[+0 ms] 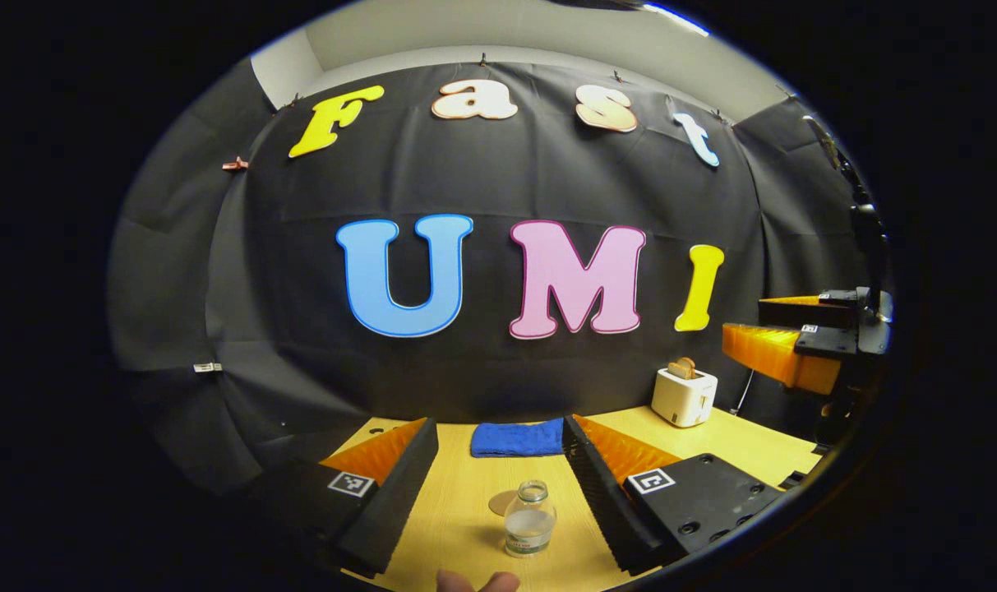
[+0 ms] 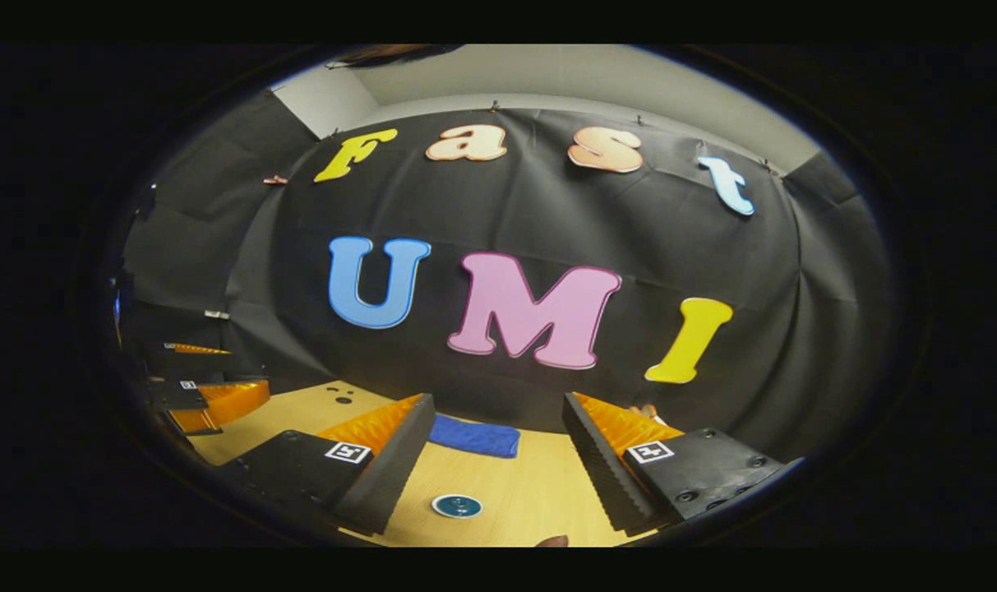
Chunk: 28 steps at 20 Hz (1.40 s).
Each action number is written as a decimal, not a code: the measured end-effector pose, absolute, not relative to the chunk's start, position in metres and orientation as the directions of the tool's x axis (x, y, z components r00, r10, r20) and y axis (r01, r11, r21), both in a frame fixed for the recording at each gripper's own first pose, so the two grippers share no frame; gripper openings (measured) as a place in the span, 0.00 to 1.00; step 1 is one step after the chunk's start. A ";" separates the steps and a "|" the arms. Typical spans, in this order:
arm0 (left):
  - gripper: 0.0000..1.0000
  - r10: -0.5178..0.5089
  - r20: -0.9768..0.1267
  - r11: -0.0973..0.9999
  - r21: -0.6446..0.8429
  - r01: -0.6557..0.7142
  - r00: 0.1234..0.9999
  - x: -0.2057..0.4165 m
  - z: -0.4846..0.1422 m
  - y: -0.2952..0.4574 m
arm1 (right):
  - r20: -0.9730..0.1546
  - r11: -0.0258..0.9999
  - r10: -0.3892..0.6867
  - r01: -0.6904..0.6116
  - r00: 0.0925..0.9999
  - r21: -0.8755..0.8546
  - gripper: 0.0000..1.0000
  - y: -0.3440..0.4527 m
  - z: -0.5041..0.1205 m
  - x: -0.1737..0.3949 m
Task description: Open the teacup lid with one hand, grasp the water bottle and pour water into the teacup with the other hand; after pouring, place the water bottle on the coaster and then close the teacup lid.
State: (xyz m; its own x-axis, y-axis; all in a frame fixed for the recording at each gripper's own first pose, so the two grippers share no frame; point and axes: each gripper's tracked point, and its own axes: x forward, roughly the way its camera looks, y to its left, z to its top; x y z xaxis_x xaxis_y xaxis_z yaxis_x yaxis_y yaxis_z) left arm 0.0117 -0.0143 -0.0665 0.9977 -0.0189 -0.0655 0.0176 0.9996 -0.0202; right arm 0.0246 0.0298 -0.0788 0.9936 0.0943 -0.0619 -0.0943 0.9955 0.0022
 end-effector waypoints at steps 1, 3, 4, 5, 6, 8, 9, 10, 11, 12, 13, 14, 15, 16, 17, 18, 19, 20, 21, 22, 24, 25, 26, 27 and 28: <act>0.96 -0.022 -0.080 1.000 -0.022 0.021 0.997 0.015 -0.079 -0.017 | -0.075 0.995 0.100 -0.101 0.992 -0.003 0.97 0.033 -0.095 0.028; 0.96 -0.020 -0.099 1.000 -0.022 0.018 0.995 0.019 -0.110 -0.021 | -0.087 0.993 0.118 -0.118 0.989 0.005 0.97 0.037 -0.129 0.033; 0.96 -0.019 -0.100 1.000 -0.024 0.017 0.995 0.023 -0.125 -0.022 | -0.090 0.992 0.125 -0.124 0.988 0.012 0.97 0.039 -0.148 0.035; 0.96 -0.018 -0.100 1.000 -0.022 0.016 0.995 0.026 -0.139 -0.025 | -0.097 0.992 0.130 -0.128 0.987 0.018 0.96 0.041 -0.166 0.039; 0.96 -0.020 -0.104 1.000 -0.019 0.018 0.994 0.028 -0.155 -0.027 | -0.107 0.991 0.135 -0.133 0.985 0.022 0.97 0.045 -0.185 0.043; 0.96 -0.032 -0.115 0.999 -0.016 0.030 0.993 0.032 -0.187 -0.034 | -0.125 0.989 0.148 -0.146 0.981 0.030 0.97 0.050 -0.221 0.047; 0.96 -0.043 -0.122 0.999 -0.021 0.040 0.992 0.035 -0.202 -0.038 | -0.135 0.987 0.159 -0.156 0.978 0.032 0.97 0.054 -0.240 0.050; 0.96 -0.049 -0.134 0.999 -0.024 0.046 0.990 0.038 -0.218 -0.041 | -0.146 0.986 0.169 -0.166 0.975 0.037 0.97 0.058 -0.257 0.051; 0.96 -0.051 -0.148 0.999 -0.026 0.048 0.988 0.040 -0.232 -0.043 | -0.160 0.985 0.173 -0.169 0.972 0.039 0.96 0.060 -0.274 0.053; 0.96 -0.053 -0.164 0.998 -0.026 0.049 0.985 0.042 -0.246 -0.045 | -0.175 0.983 0.180 -0.175 0.968 0.046 0.97 0.063 -0.290 0.056; 0.96 -0.051 -0.175 0.999 -0.019 0.048 0.983 0.043 -0.257 -0.046 | -0.188 0.982 0.188 -0.181 0.964 0.053 0.97 0.065 -0.304 0.059; 0.98 -0.051 -0.181 0.999 -0.011 0.049 0.982 0.043 -0.265 -0.047 | -0.198 0.981 0.194 -0.186 0.961 0.061 0.97 0.068 -0.317 0.062; 0.96 -0.053 -0.183 0.999 0.002 0.054 0.982 0.045 -0.272 -0.048 | -0.209 0.980 0.199 -0.189 0.957 0.066 0.95 0.069 -0.328 0.065; 0.96 -0.053 -0.184 0.998 0.018 0.058 0.981 0.048 -0.279 -0.050 | -0.225 0.979 0.205 -0.193 0.953 0.070 0.95 0.071 -0.339 0.067; 0.96 -0.054 -0.188 0.998 0.030 0.061 0.981 0.051 -0.284 -0.051 | -0.242 0.978 0.208 -0.195 0.948 0.077 0.90 0.071 -0.350 0.068; 0.96 -0.057 -0.192 0.997 0.034 0.065 0.980 0.053 -0.290 -0.053 | -0.256 0.978 0.205 -0.189 0.945 0.086 0.88 0.071 -0.358 0.070; 0.96 -0.061 -0.195 0.997 0.031 0.068 0.979 0.056 -0.292 -0.055 | -0.266 0.978 0.203 -0.183 0.942 0.098 0.86 0.070 -0.365 0.071; 0.96 -0.063 -0.195 0.997 0.026 0.069 0.979 0.058 -0.295 -0.057 | -0.275 0.978 0.204 -0.181 0.939 0.108 0.85 0.070 -0.370 0.071; 0.96 -0.063 -0.195 0.997 0.020 0.068 0.979 0.061 -0.297 -0.058 | -0.283 0.976 0.210 -0.184 0.936 0.113 0.81 0.071 -0.374 0.072; 0.96 -0.063 -0.197 0.998 0.016 0.067 0.978 0.064 -0.299 -0.060 | -0.292 0.976 0.213 -0.189 0.933 0.109 0.78 0.072 -0.379 0.072; 0.96 -0.062 -0.201 0.998 0.010 0.065 0.978 0.068 -0.302 -0.062 | -0.306 0.973 0.230 -0.210 0.924 0.099 0.74 0.077 -0.386 0.073; 0.96 -0.061 -0.202 0.998 0.009 0.065 0.978 0.069 -0.303 -0.062 | -0.314 0.969 0.244 -0.222 0.918 0.103 0.71 0.080 -0.389 0.073; 0.96 -0.062 -0.203 0.998 0.009 0.065 0.977 0.070 -0.304 -0.063 | -0.321 0.966 0.258 -0.233 0.911 0.115 0.69 0.082 -0.392 0.072; 0.96 -0.061 -0.204 0.998 0.009 0.064 0.977 0.071 -0.305 -0.063 | -0.327 0.963 0.267 -0.237 0.906 0.131 0.66 0.085 -0.394 0.071; 0.96 -0.059 -0.205 0.998 0.009 0.062 0.977 0.071 -0.306 -0.063 | -0.322 0.962 0.267 -0.231 0.908 0.148 0.63 0.083 -0.392 0.073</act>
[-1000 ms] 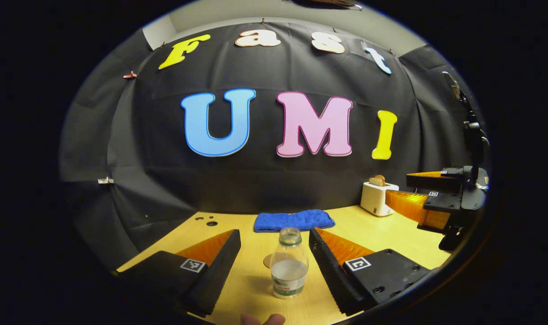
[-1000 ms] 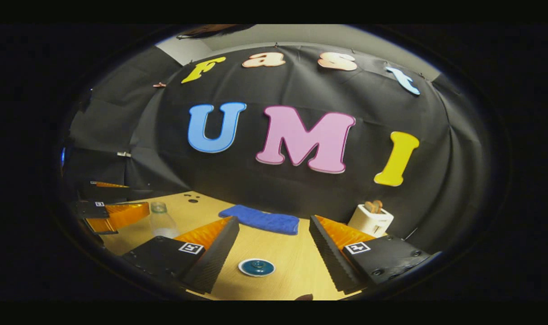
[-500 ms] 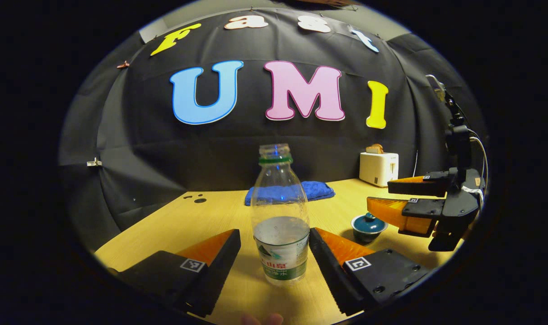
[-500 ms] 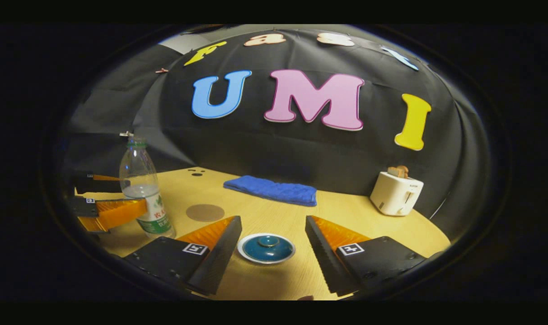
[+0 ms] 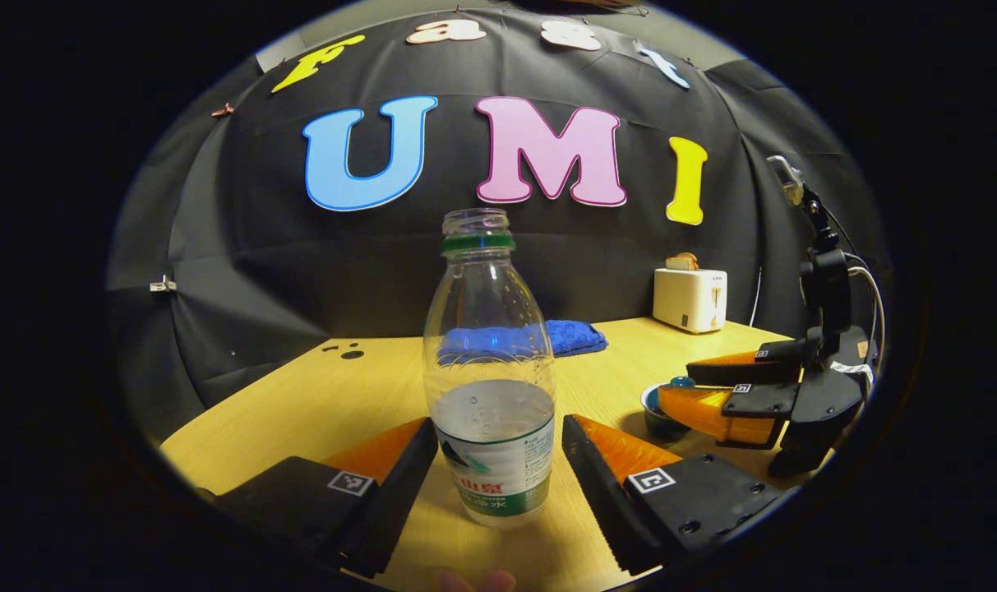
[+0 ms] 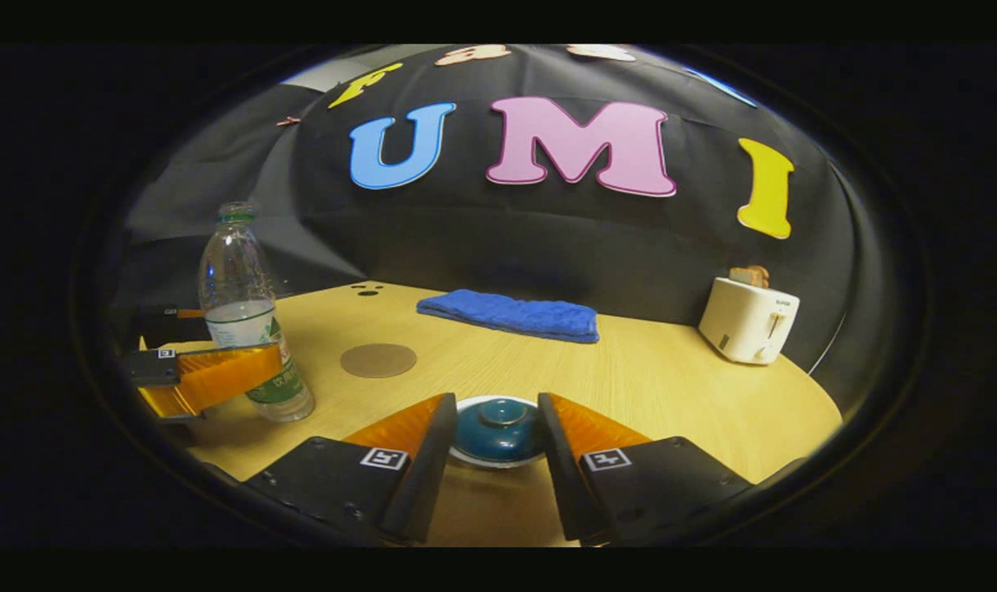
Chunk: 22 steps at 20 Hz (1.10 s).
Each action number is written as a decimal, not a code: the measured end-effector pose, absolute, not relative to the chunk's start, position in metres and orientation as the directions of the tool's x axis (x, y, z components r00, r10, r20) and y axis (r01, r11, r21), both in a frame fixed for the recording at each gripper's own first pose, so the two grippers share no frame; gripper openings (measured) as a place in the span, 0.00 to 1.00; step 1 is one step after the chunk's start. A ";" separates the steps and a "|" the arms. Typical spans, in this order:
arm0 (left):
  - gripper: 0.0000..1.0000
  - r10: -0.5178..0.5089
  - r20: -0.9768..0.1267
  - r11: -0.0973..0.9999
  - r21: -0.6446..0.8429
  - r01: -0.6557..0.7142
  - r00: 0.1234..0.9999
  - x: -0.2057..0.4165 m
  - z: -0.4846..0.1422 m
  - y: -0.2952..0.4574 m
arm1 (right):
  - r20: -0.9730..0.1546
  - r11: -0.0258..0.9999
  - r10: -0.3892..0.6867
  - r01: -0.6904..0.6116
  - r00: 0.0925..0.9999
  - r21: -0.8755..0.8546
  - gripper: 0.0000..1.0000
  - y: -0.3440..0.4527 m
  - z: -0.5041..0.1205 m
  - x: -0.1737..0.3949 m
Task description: Open the teacup lid with one hand, grasp the water bottle and pour water into the teacup with the other hand; after pouring, place the water bottle on the coaster and then close the teacup lid.
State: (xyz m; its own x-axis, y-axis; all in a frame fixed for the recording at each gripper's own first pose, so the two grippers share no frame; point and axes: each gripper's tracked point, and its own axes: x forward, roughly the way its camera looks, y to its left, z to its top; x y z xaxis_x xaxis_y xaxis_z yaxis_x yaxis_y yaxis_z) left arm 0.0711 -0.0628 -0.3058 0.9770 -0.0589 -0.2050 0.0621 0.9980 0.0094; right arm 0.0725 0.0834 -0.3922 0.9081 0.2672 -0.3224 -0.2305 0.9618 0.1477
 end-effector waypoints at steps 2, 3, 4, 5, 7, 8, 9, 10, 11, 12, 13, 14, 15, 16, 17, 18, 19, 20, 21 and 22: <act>0.96 -0.054 -0.207 0.998 0.012 0.057 0.977 0.071 -0.308 -0.062 | -0.323 0.959 0.268 -0.218 0.907 0.183 0.56 0.081 -0.395 0.075; 0.96 -0.052 -0.209 0.998 0.013 0.056 0.977 0.072 -0.310 -0.062 | -0.322 0.957 0.269 -0.213 0.908 0.197 0.54 0.081 -0.394 0.075; 0.96 -0.050 -0.210 0.998 0.016 0.055 0.976 0.072 -0.311 -0.062 | -0.318 0.954 0.275 -0.216 0.907 0.208 0.53 0.082 -0.391 0.075; 0.96 -0.048 -0.210 0.998 0.019 0.053 0.976 0.072 -0.311 -0.062 | -0.316 0.950 0.286 -0.224 0.905 0.217 0.45 0.084 -0.390 0.074; 0.96 -0.044 -0.211 0.998 0.026 0.051 0.977 0.073 -0.311 -0.063 | -0.310 0.944 0.302 -0.238 0.902 0.228 0.38 0.085 -0.391 0.076; 0.96 -0.043 -0.212 0.998 0.027 0.049 0.976 0.074 -0.312 -0.063 | -0.306 0.943 0.307 -0.243 0.901 0.228 0.25 0.085 -0.389 0.075; 0.96 -0.040 -0.213 0.999 0.028 0.047 0.976 0.075 -0.311 -0.063 | -0.301 0.941 0.312 -0.249 0.901 0.230 0.22 0.085 -0.387 0.073; 0.96 -0.037 -0.214 0.999 0.029 0.044 0.976 0.076 -0.312 -0.062 | -0.291 0.939 0.316 -0.254 0.903 0.232 0.22 0.085 -0.385 0.073; 0.96 -0.033 -0.214 0.999 0.031 0.041 0.976 0.076 -0.312 -0.062 | -0.278 0.938 0.319 -0.258 0.906 0.233 0.22 0.085 -0.381 0.074; 0.96 -0.031 -0.213 0.999 0.032 0.038 0.976 0.077 -0.313 -0.063 | -0.267 0.937 0.318 -0.259 0.910 0.232 0.22 0.084 -0.378 0.075; 0.96 -0.029 -0.213 0.999 0.035 0.037 0.977 0.078 -0.312 -0.063 | -0.256 0.937 0.317 -0.259 0.913 0.234 0.27 0.083 -0.374 0.075; 0.96 -0.017 -0.213 0.999 0.041 0.027 0.977 0.079 -0.314 -0.062 | -0.242 0.938 0.305 -0.248 0.921 0.240 0.27 0.077 -0.367 0.075; 0.96 -0.009 -0.215 0.999 0.043 0.018 0.977 0.080 -0.316 -0.062 | -0.226 0.944 0.277 -0.220 0.934 0.246 0.27 0.062 -0.358 0.076; 0.95 -0.010 -0.217 0.999 0.047 0.021 0.976 0.081 -0.316 -0.063 | -0.217 0.950 0.251 -0.197 0.943 0.242 0.27 0.047 -0.353 0.075; 0.95 -0.010 -0.219 0.999 0.050 0.022 0.976 0.081 -0.318 -0.063 | -0.219 0.954 0.236 -0.183 0.947 0.237 0.33 0.036 -0.352 0.073; 0.92 -0.010 -0.220 0.998 0.051 0.022 0.975 0.081 -0.317 -0.063 | -0.221 0.957 0.226 -0.174 0.949 0.231 0.27 0.026 -0.352 0.072; 0.87 -0.008 -0.218 0.998 0.052 0.020 0.976 0.084 -0.319 -0.064 | -0.226 0.961 0.215 -0.164 0.950 0.224 0.27 0.017 -0.353 0.071; 0.82 -0.005 -0.221 0.998 0.054 0.018 0.975 0.081 -0.318 -0.065 | -0.232 0.963 0.207 -0.157 0.951 0.217 0.27 0.008 -0.355 0.069; 0.81 0.006 -0.229 0.998 0.062 0.008 0.973 0.081 -0.317 -0.063 | -0.237 0.966 0.197 -0.147 0.951 0.213 0.27 -0.001 -0.356 0.068; 0.79 0.020 -0.242 0.997 0.078 -0.002 0.970 0.082 -0.317 -0.061 | -0.239 0.967 0.190 -0.139 0.952 0.215 0.33 -0.009 -0.357 0.067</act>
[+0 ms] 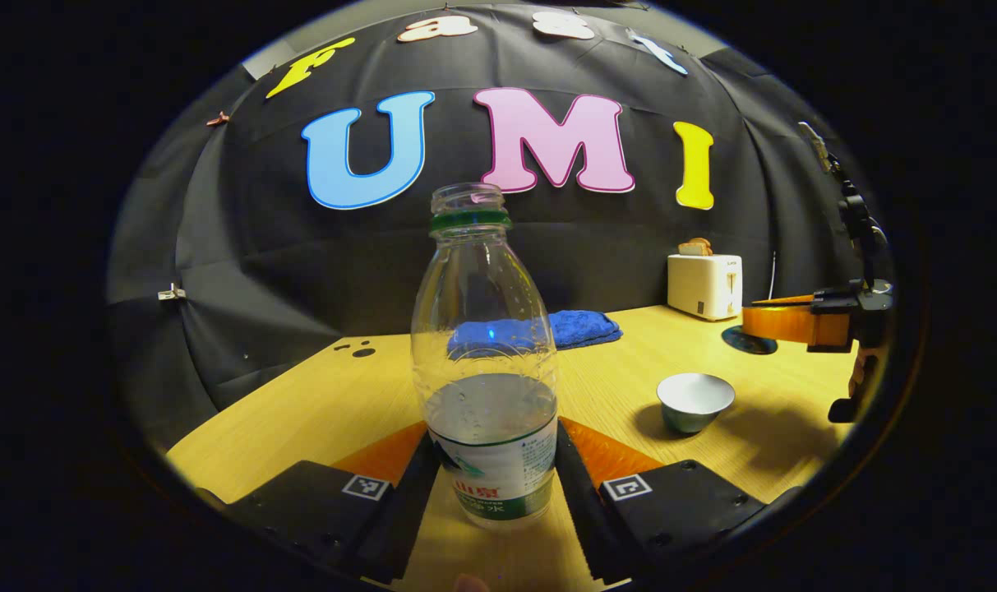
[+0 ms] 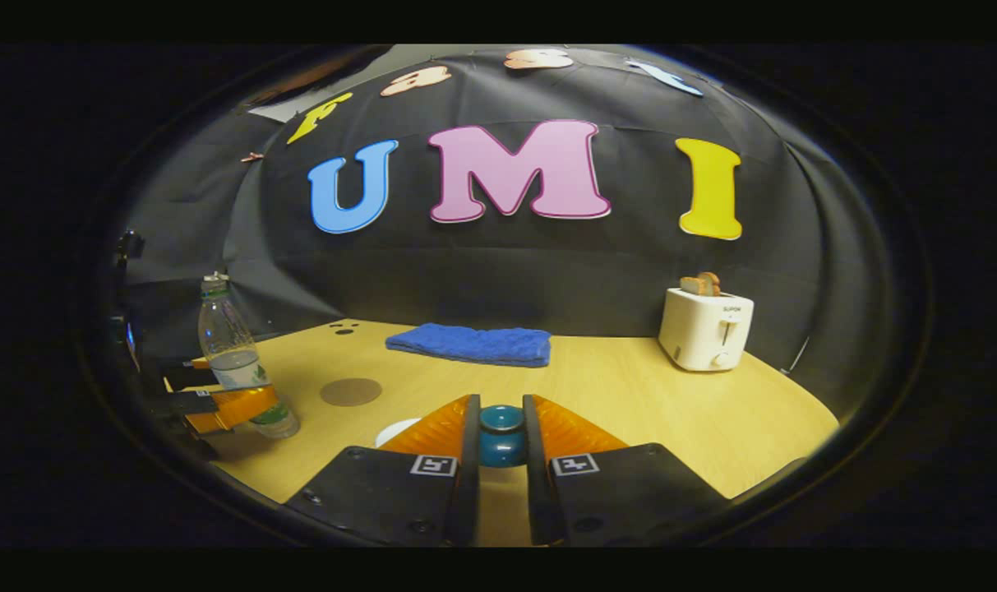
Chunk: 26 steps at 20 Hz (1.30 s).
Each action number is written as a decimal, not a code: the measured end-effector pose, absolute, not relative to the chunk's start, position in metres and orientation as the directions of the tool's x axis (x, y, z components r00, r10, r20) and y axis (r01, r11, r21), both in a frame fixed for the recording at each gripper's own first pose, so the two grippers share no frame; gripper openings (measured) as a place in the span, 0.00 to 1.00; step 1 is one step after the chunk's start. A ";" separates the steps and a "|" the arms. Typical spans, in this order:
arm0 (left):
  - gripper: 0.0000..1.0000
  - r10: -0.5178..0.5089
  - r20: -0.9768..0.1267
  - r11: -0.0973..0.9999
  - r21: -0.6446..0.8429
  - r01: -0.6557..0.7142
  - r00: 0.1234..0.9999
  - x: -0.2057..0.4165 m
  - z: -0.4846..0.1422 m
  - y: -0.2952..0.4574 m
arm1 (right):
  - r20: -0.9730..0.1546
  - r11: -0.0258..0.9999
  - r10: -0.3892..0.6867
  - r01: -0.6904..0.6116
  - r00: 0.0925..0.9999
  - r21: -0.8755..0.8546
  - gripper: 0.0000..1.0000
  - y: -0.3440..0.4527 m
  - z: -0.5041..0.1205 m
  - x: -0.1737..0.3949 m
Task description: Open the teacup lid with one hand, grasp the water bottle and pour water into the teacup with the other hand; after pouring, place the water bottle on the coaster and then close the teacup lid.
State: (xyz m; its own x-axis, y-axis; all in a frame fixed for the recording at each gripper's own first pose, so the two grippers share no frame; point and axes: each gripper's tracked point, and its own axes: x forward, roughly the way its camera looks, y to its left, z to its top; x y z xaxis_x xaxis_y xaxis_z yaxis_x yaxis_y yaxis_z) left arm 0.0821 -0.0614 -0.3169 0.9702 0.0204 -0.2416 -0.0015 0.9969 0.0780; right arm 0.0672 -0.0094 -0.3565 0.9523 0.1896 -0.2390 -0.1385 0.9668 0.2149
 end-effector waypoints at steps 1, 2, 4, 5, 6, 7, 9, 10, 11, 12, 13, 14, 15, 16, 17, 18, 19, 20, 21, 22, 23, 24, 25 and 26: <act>0.78 0.030 -0.252 0.994 0.109 -0.003 0.967 0.082 -0.315 -0.061 | -0.237 0.967 0.179 -0.126 0.955 0.220 0.27 -0.017 -0.357 0.065; 0.78 0.042 -0.255 0.986 0.166 0.001 0.966 0.084 -0.312 -0.061 | -0.235 0.968 0.169 -0.116 0.957 0.224 0.27 -0.026 -0.356 0.064; 0.77 0.069 -0.259 0.949 0.315 0.017 0.963 0.089 -0.307 -0.058 | -0.233 0.971 0.152 -0.101 0.960 0.216 0.27 -0.041 -0.356 0.062; 0.77 0.077 -0.265 0.920 0.391 0.034 0.961 0.094 -0.305 -0.059 | -0.231 0.973 0.147 -0.097 0.962 0.211 0.27 -0.048 -0.357 0.061; 0.77 0.088 -0.268 0.882 0.468 0.049 0.959 0.098 -0.302 -0.061 | -0.230 0.974 0.144 -0.097 0.962 0.205 0.27 -0.053 -0.356 0.060; 0.76 0.098 -0.272 0.839 0.539 0.068 0.957 0.102 -0.304 -0.063 | -0.230 0.976 0.143 -0.099 0.963 0.195 0.27 -0.059 -0.357 0.057; 0.76 0.090 -0.272 0.748 0.653 0.115 0.958 0.105 -0.305 -0.074 | -0.228 0.979 0.142 -0.103 0.963 0.175 0.27 -0.072 -0.358 0.055; 0.76 0.082 -0.273 0.703 0.697 0.139 0.959 0.107 -0.307 -0.085 | -0.224 0.980 0.140 -0.102 0.964 0.173 0.27 -0.079 -0.357 0.054; 0.76 0.075 -0.281 0.661 0.733 0.163 0.957 0.113 -0.308 -0.091 | -0.221 0.980 0.137 -0.099 0.966 0.173 0.27 -0.086 -0.357 0.054; 0.76 0.076 -0.289 0.621 0.763 0.181 0.954 0.116 -0.310 -0.096 | -0.220 0.980 0.134 -0.096 0.966 0.172 0.27 -0.094 -0.357 0.054; 0.76 0.083 -0.296 0.583 0.789 0.194 0.952 0.120 -0.312 -0.100 | -0.220 0.981 0.129 -0.093 0.967 0.169 0.27 -0.101 -0.357 0.053; 0.76 0.094 -0.298 0.548 0.812 0.200 0.950 0.123 -0.314 -0.102 | -0.219 0.982 0.126 -0.090 0.968 0.167 0.27 -0.107 -0.357 0.052; 0.76 0.109 -0.302 0.516 0.831 0.206 0.947 0.124 -0.312 -0.100 | -0.221 0.982 0.123 -0.087 0.968 0.166 0.32 -0.112 -0.358 0.052; 0.76 0.126 -0.308 0.485 0.848 0.212 0.943 0.126 -0.312 -0.100 | -0.223 0.983 0.120 -0.084 0.967 0.165 0.32 -0.118 -0.359 0.050; 0.76 0.148 -0.313 0.449 0.867 0.218 0.938 0.126 -0.310 -0.097 | -0.225 0.983 0.117 -0.081 0.967 0.163 0.27 -0.122 -0.360 0.050; 0.76 0.166 -0.317 0.413 0.882 0.226 0.934 0.126 -0.310 -0.096 | -0.225 0.984 0.114 -0.078 0.968 0.160 0.27 -0.126 -0.361 0.049; 0.76 0.182 -0.321 0.375 0.896 0.236 0.929 0.127 -0.310 -0.094 | -0.226 0.984 0.112 -0.076 0.968 0.160 0.27 -0.129 -0.362 0.049; 0.76 0.194 -0.321 0.338 0.909 0.244 0.927 0.130 -0.310 -0.093 | -0.227 0.984 0.110 -0.074 0.968 0.162 0.32 -0.132 -0.362 0.050; 0.76 0.202 -0.319 0.305 0.919 0.250 0.926 0.131 -0.309 -0.090 | -0.226 0.983 0.110 -0.072 0.968 0.167 0.32 -0.134 -0.363 0.050; 0.77 0.207 -0.318 0.278 0.926 0.256 0.925 0.131 -0.309 -0.089 | -0.223 0.983 0.109 -0.071 0.969 0.170 0.27 -0.136 -0.362 0.050; 0.77 0.210 -0.317 0.252 0.932 0.262 0.925 0.130 -0.307 -0.088 | -0.220 0.983 0.109 -0.072 0.969 0.170 0.27 -0.137 -0.361 0.051; 0.77 0.213 -0.314 0.226 0.937 0.266 0.925 0.130 -0.306 -0.087 | -0.218 0.983 0.112 -0.076 0.969 0.166 0.27 -0.138 -0.361 0.052; 0.75 0.216 -0.313 0.200 0.941 0.272 0.925 0.129 -0.305 -0.087 | -0.218 0.983 0.115 -0.081 0.969 0.162 0.27 -0.139 -0.362 0.053; 0.76 0.216 -0.311 0.173 0.945 0.277 0.926 0.130 -0.304 -0.087 | -0.216 0.984 0.119 -0.085 0.969 0.160 0.27 -0.139 -0.362 0.053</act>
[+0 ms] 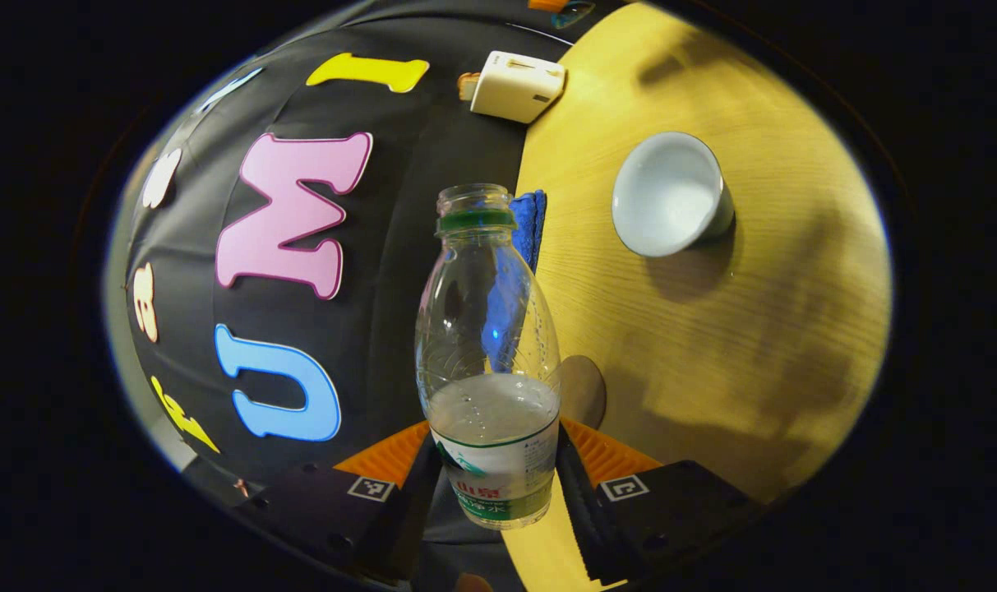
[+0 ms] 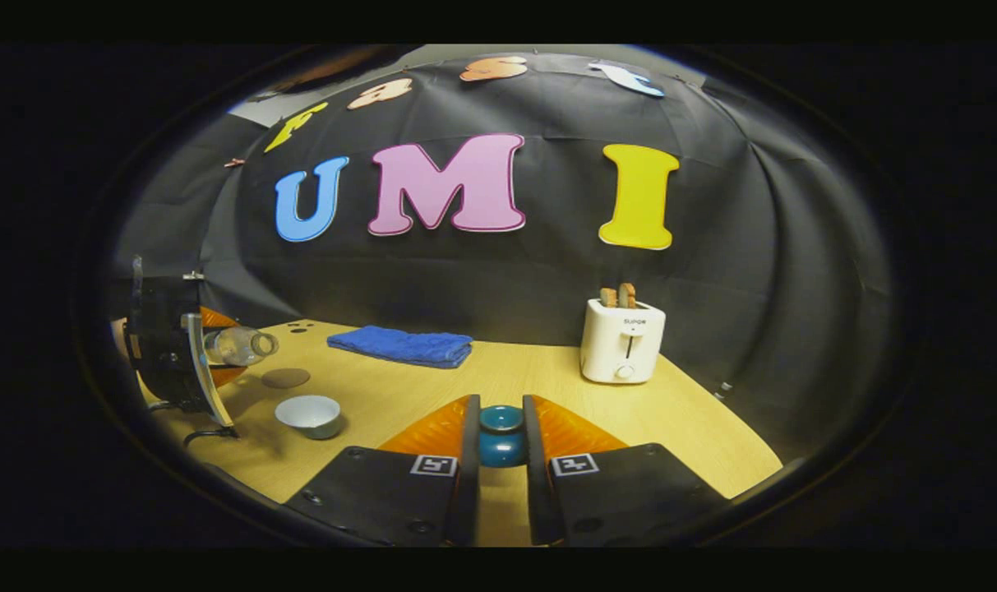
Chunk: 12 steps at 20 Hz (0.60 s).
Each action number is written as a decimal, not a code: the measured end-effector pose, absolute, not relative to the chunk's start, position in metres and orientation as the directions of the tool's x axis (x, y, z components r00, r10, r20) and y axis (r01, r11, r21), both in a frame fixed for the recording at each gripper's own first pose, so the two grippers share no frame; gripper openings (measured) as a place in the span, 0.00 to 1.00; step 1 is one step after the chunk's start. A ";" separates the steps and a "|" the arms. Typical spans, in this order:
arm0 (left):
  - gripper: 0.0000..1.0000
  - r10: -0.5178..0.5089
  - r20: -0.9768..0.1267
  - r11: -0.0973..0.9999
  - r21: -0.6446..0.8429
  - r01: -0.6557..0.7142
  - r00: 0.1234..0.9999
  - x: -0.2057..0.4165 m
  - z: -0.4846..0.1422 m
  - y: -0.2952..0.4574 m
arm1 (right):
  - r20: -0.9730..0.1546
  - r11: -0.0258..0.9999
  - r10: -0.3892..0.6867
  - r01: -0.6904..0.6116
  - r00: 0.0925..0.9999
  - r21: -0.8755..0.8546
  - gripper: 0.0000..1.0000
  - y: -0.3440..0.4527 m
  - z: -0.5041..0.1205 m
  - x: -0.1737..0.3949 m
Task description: Open the teacup lid with one hand, grasp the water bottle and pour water into the teacup with the other hand; after pouring, place the water bottle on the coaster and then close the teacup lid.
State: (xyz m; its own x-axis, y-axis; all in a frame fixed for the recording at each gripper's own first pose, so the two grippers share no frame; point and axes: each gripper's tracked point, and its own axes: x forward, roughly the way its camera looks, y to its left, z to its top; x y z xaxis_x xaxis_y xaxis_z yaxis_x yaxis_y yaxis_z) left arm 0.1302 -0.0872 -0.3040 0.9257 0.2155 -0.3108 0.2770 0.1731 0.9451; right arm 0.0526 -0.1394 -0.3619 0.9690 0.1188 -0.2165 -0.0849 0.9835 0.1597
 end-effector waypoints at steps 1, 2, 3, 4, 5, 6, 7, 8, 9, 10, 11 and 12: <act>0.76 0.216 -0.310 0.147 0.948 0.283 0.926 0.131 -0.302 -0.086 | -0.215 0.984 0.122 -0.089 0.969 0.156 0.27 -0.140 -0.361 0.053; 0.76 0.214 -0.309 0.123 0.950 0.288 0.927 0.132 -0.302 -0.084 | -0.213 0.984 0.124 -0.093 0.969 0.152 0.27 -0.141 -0.361 0.053; 0.76 0.216 -0.309 0.099 0.951 0.294 0.926 0.133 -0.302 -0.084 | -0.211 0.984 0.126 -0.096 0.969 0.148 0.27 -0.141 -0.360 0.053; 0.76 0.218 -0.306 0.077 0.952 0.296 0.927 0.134 -0.302 -0.082 | -0.210 0.985 0.127 -0.098 0.969 0.143 0.27 -0.143 -0.359 0.052; 0.75 0.218 -0.303 0.057 0.953 0.298 0.928 0.134 -0.302 -0.081 | -0.209 0.986 0.127 -0.099 0.970 0.137 0.27 -0.144 -0.359 0.052; 0.76 0.216 -0.300 0.039 0.954 0.299 0.929 0.135 -0.302 -0.081 | -0.210 0.986 0.128 -0.101 0.969 0.132 0.27 -0.145 -0.361 0.052; 0.75 0.214 -0.295 0.020 0.954 0.298 0.931 0.135 -0.301 -0.080 | -0.210 0.986 0.129 -0.103 0.969 0.131 0.27 -0.145 -0.361 0.050; 0.75 0.211 -0.290 0.000 0.955 0.296 0.933 0.137 -0.301 -0.080 | -0.213 0.986 0.131 -0.104 0.968 0.131 0.27 -0.146 -0.362 0.050; 0.75 0.209 -0.286 -0.016 0.955 0.296 0.935 0.136 -0.301 -0.081 | -0.214 0.986 0.132 -0.106 0.968 0.128 0.27 -0.146 -0.362 0.048; 0.75 0.207 -0.285 -0.027 0.955 0.297 0.936 0.136 -0.302 -0.082 | -0.216 0.986 0.134 -0.109 0.967 0.124 0.27 -0.145 -0.363 0.046; 0.75 0.205 -0.284 -0.037 0.954 0.298 0.937 0.135 -0.301 -0.082 | -0.218 0.987 0.137 -0.113 0.966 0.116 0.27 -0.145 -0.363 0.044; 0.75 0.205 -0.281 -0.048 0.954 0.297 0.937 0.134 -0.301 -0.082 | -0.217 0.987 0.138 -0.117 0.966 0.109 0.27 -0.145 -0.362 0.043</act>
